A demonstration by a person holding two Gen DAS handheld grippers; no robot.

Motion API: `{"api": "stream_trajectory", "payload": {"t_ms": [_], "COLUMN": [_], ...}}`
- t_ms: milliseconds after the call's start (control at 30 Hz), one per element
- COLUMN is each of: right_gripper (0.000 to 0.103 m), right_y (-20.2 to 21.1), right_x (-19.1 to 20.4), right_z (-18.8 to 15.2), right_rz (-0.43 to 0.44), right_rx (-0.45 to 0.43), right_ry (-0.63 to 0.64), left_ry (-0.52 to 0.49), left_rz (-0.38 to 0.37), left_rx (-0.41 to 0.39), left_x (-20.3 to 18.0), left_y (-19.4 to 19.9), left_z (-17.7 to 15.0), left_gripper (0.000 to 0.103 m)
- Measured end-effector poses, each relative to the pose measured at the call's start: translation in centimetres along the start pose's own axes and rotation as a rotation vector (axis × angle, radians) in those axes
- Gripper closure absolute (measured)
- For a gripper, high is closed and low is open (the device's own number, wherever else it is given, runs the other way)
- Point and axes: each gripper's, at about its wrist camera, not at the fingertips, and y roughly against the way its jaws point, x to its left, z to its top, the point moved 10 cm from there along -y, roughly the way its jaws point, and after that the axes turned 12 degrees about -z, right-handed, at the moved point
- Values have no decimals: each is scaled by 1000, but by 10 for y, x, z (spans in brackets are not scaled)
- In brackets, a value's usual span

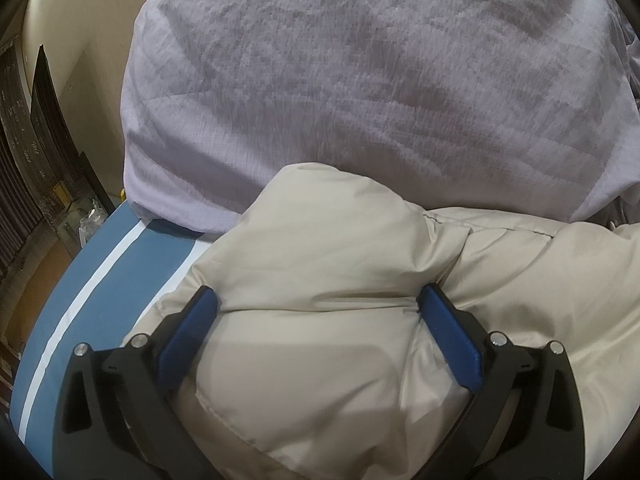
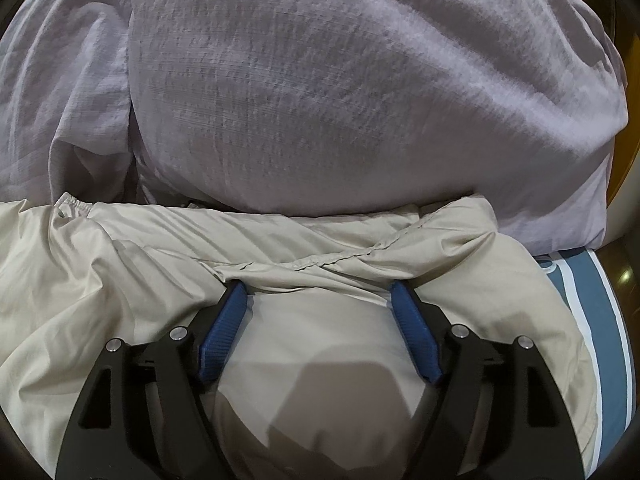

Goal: Fold large clothes

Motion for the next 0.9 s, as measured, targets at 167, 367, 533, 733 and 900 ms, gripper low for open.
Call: {"api": "stream_trajectory", "payload": {"t_ms": [167,367,533,733,900], "right_gripper": [26,26,26,26,26], "right_y": [1,14,56,81,67], "right_x": [-1,0,28,91,109], "right_z": [8,20,33,18,7], "right_rz": [-31,55,213,302,253], "right_rx": [-19,-19,-88,-109,-104], "right_ry": [6,-81,-89,25,61], "left_ry": [5,10,12,8,5], "left_rz": [-3,-12,-15,-9,-4], "left_rx": [-13,-22,-26,-22,-19], "left_x": [0,1,0,-1,-1], "left_y": [3,6,8,8,7], "left_z": [0,1,1,0,0], "left_gripper": [2,2,2,2,2]}}
